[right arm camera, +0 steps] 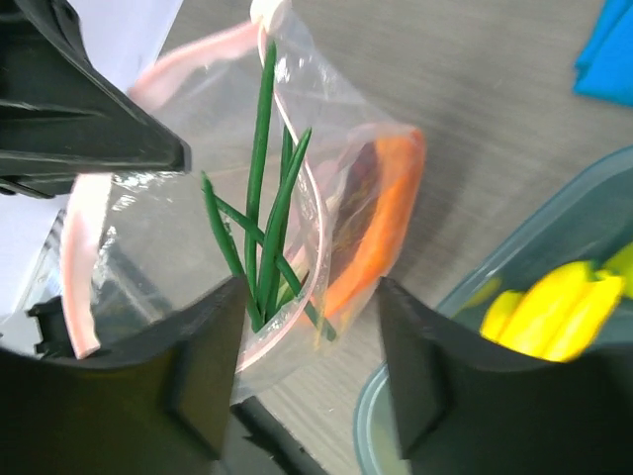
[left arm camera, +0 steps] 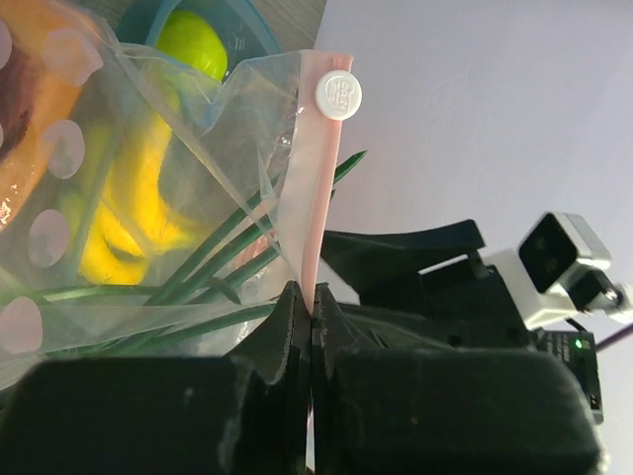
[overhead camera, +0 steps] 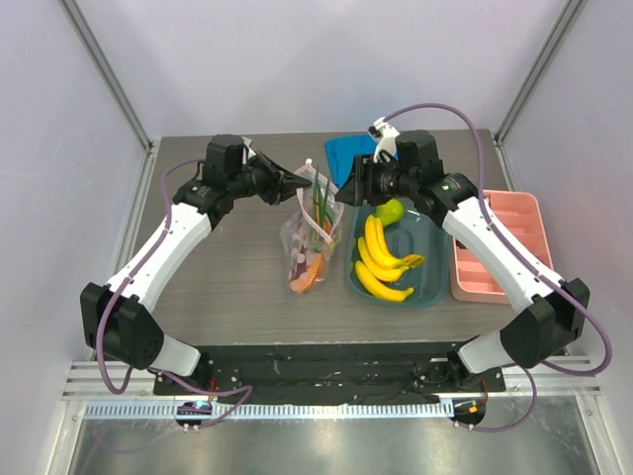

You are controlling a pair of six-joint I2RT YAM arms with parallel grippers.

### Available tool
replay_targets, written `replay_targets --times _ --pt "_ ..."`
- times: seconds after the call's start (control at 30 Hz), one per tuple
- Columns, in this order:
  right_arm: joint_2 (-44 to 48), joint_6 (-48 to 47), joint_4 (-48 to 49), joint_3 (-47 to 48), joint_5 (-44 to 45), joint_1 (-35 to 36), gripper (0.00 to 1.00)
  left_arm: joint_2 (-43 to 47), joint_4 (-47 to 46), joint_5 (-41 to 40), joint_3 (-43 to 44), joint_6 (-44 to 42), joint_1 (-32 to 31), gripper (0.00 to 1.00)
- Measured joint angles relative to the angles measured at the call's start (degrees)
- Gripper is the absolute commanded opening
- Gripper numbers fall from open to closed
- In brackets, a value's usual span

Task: Place the food in the zip-top bag and seal the zipper
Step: Adjust the zipper food storage bag at the center of the board.

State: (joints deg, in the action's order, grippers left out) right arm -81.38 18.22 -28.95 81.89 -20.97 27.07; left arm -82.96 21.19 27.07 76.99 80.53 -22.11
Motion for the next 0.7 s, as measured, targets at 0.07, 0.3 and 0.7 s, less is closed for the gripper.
replay_targets --times 0.07,0.3,0.7 --pt "-1.29 0.98 0.17 -0.79 -1.29 0.15 0.48 0.00 -0.04 0.02 0.00 -0.15 0.00 0.00" --pt "-4.61 3.72 -0.09 -2.21 -6.12 0.22 0.01 0.70 2.47 -0.42 0.79 -5.70 0.02 0.00" --pt "-4.02 12.55 6.82 7.91 -12.85 5.90 0.01 1.62 33.70 -18.95 28.85 -55.91 -3.69 0.00"
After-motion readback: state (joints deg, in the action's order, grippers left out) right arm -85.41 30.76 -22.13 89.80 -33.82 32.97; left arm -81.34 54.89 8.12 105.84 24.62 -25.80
